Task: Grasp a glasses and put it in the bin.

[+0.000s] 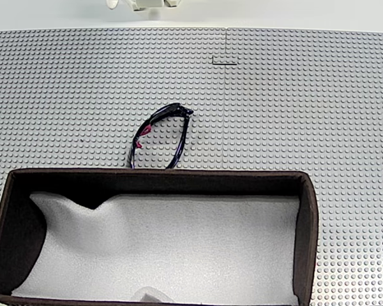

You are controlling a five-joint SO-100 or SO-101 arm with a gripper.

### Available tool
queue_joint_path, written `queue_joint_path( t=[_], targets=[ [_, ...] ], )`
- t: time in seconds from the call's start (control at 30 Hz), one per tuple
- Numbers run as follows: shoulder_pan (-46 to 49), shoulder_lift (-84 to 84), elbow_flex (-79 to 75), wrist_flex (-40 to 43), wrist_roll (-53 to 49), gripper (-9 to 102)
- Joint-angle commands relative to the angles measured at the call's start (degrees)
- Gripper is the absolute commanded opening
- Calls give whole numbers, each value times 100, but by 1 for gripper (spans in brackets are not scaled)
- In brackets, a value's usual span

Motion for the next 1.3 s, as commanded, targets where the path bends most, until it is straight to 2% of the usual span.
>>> queue_joint_path(
  t=[0.0, 0.43, 0.8, 1.03, 1.27],
  targets=[
    [-88, 773, 2355, -2654, -255, 23],
    [-123, 765, 2426, -2672, -272, 23],
    [-369, -1494, 940, -2057, -2136, 24],
    [-439, -3401, -642, -624, -3173, 24],
    [-448, -4438, -2479, 2004, -4289, 24]
  ],
)
